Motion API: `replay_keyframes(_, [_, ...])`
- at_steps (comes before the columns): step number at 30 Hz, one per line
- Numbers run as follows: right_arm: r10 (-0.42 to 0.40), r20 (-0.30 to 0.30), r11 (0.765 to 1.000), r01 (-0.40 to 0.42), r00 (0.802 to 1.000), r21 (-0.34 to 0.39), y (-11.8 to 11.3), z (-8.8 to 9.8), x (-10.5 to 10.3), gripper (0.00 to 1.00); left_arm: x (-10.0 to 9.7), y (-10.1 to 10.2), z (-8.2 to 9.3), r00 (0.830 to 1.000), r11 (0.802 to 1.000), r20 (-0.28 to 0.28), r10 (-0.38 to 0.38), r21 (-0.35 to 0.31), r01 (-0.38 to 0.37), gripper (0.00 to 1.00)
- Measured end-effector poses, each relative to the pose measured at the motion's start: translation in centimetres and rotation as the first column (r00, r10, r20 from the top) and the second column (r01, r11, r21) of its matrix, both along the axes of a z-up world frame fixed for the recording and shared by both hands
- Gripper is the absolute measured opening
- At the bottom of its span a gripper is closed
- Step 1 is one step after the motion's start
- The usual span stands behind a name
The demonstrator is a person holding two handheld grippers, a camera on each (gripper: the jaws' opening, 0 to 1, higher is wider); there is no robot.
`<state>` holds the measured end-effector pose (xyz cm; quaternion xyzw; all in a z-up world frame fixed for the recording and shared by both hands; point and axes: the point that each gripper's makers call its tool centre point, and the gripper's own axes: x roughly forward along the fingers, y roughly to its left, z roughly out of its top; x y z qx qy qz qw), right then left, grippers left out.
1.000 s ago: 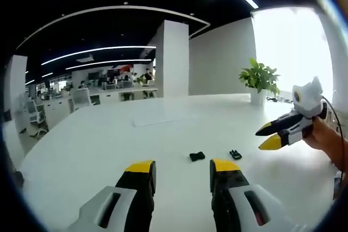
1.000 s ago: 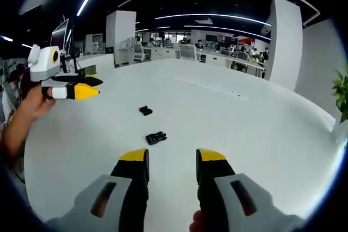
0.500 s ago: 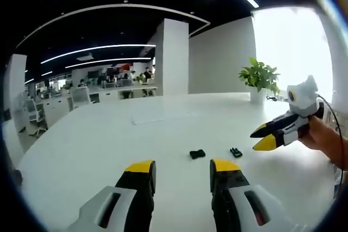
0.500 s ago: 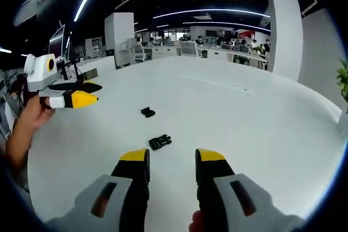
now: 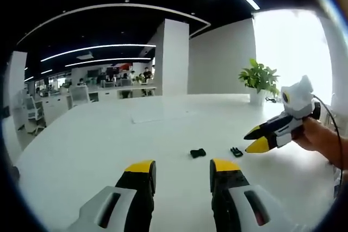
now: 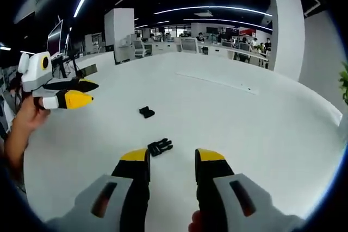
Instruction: Snap the two parts of the plastic buckle together until the buckle closes and remains connected.
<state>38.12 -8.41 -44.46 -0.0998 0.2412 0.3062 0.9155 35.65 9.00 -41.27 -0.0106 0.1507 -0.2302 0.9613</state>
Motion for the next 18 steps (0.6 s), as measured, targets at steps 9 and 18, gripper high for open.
replay_keyframes(9, [-0.003,-0.005,1.000,0.003,1.000,-0.006,0.54,-0.44,0.50,0.33,-0.22,-0.38,-0.61,1.000,1.000,-0.014,-0.016,-0.013,0.016,0.40])
replay_keyframes(18, [-0.015,-0.006,0.999,0.015,1.000,-0.029,-0.21,-0.78,1.00,0.33,-0.24,-0.07,-0.66,1.000,0.999,-0.020,-0.016,-0.031,0.016,0.40])
